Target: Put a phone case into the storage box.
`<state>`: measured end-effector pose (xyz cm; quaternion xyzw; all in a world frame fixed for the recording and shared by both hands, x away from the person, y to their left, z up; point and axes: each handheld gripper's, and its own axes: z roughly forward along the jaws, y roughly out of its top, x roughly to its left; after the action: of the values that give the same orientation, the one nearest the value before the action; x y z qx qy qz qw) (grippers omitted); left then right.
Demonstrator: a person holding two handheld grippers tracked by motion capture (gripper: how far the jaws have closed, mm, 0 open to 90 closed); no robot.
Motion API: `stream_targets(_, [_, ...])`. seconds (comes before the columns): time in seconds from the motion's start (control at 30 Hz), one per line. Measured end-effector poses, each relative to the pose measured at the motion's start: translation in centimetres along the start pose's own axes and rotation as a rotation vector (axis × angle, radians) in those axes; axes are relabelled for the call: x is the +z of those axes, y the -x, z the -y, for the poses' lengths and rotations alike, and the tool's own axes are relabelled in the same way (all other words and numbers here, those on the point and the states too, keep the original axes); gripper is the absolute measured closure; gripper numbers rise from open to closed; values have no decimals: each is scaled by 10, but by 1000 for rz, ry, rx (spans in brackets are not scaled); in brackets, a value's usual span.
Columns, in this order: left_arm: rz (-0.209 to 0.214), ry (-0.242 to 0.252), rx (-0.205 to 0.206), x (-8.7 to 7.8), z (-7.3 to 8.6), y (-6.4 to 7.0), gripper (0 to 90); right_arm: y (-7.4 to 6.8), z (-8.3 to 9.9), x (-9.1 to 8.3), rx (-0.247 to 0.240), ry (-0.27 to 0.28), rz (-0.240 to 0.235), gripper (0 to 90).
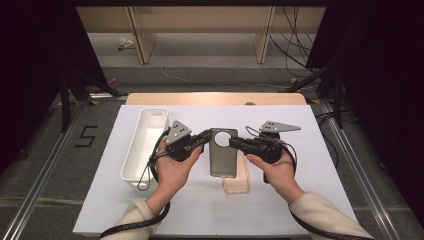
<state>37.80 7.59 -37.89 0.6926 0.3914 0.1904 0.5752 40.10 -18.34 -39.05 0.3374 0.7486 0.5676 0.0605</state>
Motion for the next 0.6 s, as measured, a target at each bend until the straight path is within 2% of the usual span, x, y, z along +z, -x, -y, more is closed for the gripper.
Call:
stream_targets(0.4, [-30,11,56,0,-2,5,851,-1,1,3,-16,-3,9,796])
stream_targets(0.47, [-37,12,70,-1,-3,5,851,-2,0,3,-31,-5,12,753])
stream_targets(0.6, [-45,15,69,-1,-4,3,851,-4,-1,3,-69,-8,31,592])
